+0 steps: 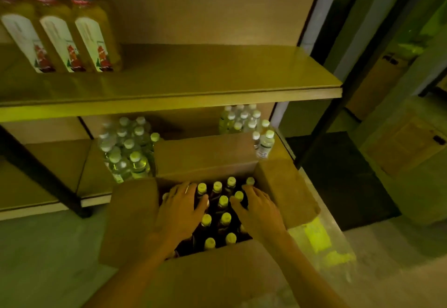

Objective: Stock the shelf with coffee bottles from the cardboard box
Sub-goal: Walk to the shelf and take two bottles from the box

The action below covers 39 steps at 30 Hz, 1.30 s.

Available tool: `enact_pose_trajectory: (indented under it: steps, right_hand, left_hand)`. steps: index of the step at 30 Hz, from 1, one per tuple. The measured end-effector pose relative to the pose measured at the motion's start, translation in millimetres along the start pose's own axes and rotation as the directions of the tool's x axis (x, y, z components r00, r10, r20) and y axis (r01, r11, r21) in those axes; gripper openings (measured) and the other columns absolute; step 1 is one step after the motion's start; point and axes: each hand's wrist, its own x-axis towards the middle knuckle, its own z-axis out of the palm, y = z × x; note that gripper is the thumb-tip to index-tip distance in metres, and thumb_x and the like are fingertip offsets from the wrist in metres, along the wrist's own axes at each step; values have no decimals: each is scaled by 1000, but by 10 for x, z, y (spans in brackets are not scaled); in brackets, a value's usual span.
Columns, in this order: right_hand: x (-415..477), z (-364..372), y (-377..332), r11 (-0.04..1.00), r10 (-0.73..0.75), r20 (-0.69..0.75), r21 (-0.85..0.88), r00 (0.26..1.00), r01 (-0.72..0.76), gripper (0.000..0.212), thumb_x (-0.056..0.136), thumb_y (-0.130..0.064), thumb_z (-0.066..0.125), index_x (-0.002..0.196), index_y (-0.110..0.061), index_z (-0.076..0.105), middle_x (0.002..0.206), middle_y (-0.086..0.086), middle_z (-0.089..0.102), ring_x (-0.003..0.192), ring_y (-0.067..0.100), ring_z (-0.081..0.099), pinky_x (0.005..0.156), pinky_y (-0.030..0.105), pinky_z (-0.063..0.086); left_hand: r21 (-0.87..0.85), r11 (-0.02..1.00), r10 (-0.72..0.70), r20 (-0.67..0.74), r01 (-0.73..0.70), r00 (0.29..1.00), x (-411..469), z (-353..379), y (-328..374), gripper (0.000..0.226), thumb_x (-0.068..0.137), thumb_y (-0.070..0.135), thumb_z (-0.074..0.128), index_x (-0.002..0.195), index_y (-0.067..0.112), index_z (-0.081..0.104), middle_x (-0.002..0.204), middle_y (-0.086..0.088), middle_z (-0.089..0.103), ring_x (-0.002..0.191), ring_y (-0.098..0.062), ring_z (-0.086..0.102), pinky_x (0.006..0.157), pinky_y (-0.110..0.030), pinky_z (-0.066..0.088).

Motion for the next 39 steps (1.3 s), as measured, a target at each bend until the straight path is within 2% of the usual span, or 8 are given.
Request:
enact_pose_trajectory:
  steps: [3, 8, 14, 19, 24, 28, 32, 39]
  right_hand:
    - [215, 217, 128, 991, 21, 143, 126, 989, -39, 62, 93, -65, 43, 143, -28, 43, 145, -4, 49, 131, 23, 47, 100, 44, 47]
    - [566, 567, 252, 982, 56, 342, 149, 938, -113, 64, 90, -59, 53, 143, -25, 42, 145, -1, 48, 130, 26, 48, 91, 37, 46]
    - [949, 898, 352, 983, 114, 493, 70, 862, -170, 52, 78, -48, 61, 124, -26, 55, 115, -3, 64, 100, 19, 61, 84, 40, 55]
    - [1163, 1140, 440, 984, 180, 619, -114, 764, -139, 75, 78, -51, 68, 143, -25, 41, 138, 1, 54, 126, 27, 52, 92, 36, 46]
    - [1317, 1412, 577, 979, 202, 711, -152, 673, -133, 87, 73, -55, 75, 145, -23, 39, 140, 3, 54, 127, 29, 52, 101, 42, 47]
    - [1301, 1508, 621, 983, 178, 660, -160, 730, -96, 77, 73, -63, 68, 137, -29, 43, 131, 1, 60, 120, 28, 57, 93, 41, 50]
    - [1223, 1518, 555, 983, 155, 579, -168, 801, -69, 51, 80, -64, 56, 116, -28, 59, 114, -1, 67, 105, 25, 63, 82, 37, 50]
    - [1099, 1210, 499, 999, 45, 516, -45, 856, -25, 43, 79, -63, 58, 111, -34, 60, 105, -5, 70, 98, 22, 66, 79, 36, 53]
  left_hand:
    - [-147, 973, -161, 125, 179, 979, 5, 230, -2, 61, 97, 61, 36, 145, 24, 43, 149, -1, 45, 134, -23, 46, 104, -41, 45]
    - [-187, 926, -262, 312, 329, 913, 68, 664, -59, 62, 96, 58, 44, 147, 23, 37, 149, -4, 44, 135, -26, 45, 103, -41, 43]
    - [-184, 919, -239, 443, 348, 864, 271, 1117, -125, 69, 92, 43, 58, 152, 22, 30, 152, -4, 41, 140, -27, 37, 110, -42, 38]
    - [26, 967, -226, 556, 255, 800, 477, 1323, -320, 63, 84, 40, 64, 141, 23, 41, 140, -3, 51, 128, -29, 49, 93, -42, 49]
    - [13, 940, -272, 632, 341, 726, 638, 1387, -539, 64, 65, 45, 80, 122, 35, 52, 122, 3, 61, 110, -24, 61, 82, -39, 53]
    - [100, 940, -323, 575, 327, 752, 615, 1482, -466, 67, 69, 43, 81, 127, 33, 48, 121, 0, 60, 111, -28, 61, 82, -42, 53]
    - [177, 941, -338, 450, 288, 827, 514, 1497, -314, 41, 85, 36, 62, 124, 33, 50, 114, -1, 67, 106, -29, 64, 79, -41, 50]
    - [9, 924, -361, 343, 381, 867, 470, 1220, -299, 35, 75, 44, 64, 109, 39, 60, 105, 8, 69, 99, -25, 66, 73, -37, 52]
